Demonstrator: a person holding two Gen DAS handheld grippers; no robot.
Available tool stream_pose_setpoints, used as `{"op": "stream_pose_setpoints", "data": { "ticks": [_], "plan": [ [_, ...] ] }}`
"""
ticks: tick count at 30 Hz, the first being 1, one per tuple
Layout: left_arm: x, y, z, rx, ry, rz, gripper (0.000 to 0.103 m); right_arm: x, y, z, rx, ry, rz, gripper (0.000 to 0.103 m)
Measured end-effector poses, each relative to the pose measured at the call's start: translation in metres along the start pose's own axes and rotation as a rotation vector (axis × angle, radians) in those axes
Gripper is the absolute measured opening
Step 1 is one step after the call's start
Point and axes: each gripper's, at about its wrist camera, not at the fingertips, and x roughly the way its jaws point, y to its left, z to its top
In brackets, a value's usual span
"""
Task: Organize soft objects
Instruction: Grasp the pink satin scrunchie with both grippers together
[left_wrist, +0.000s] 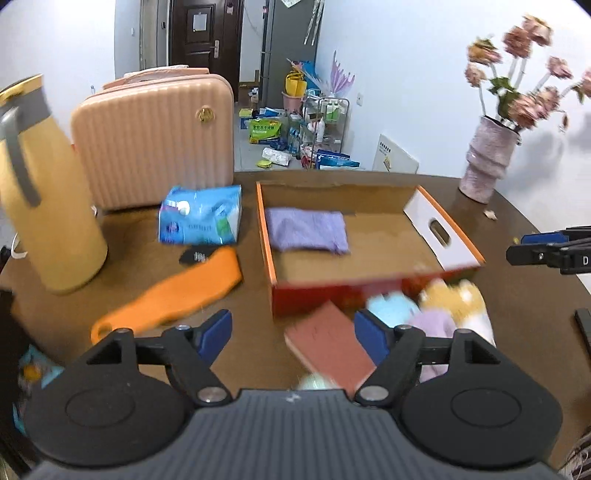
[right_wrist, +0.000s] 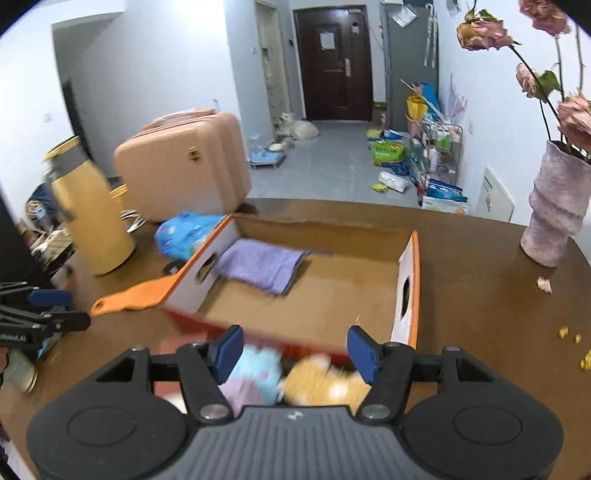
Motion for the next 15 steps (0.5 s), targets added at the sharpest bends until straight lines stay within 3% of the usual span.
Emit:
{"op": "stream_pose_setpoints", "data": {
  "ticks": [4,10,15],
  "plan": [
    [-0.022,-0.024,-0.051,-0.005,0.023,-0.047,0.079,-0.02,0.011,-0.055,-0.02,0.026,0.032,0.066],
    [-0.072,-0.061,-0.13,0.056,-0.111,-0.064,0.089,-0.067,0.043,-0.141,-0.076,-0.034,0.055,0.072],
    [-0.096,-0.092,-0.197,0.161,-0.153,-0.053,0.09,-0.101,0.064,-0.208,-0.074,-0.072,0.103,0.074]
  ]
}}
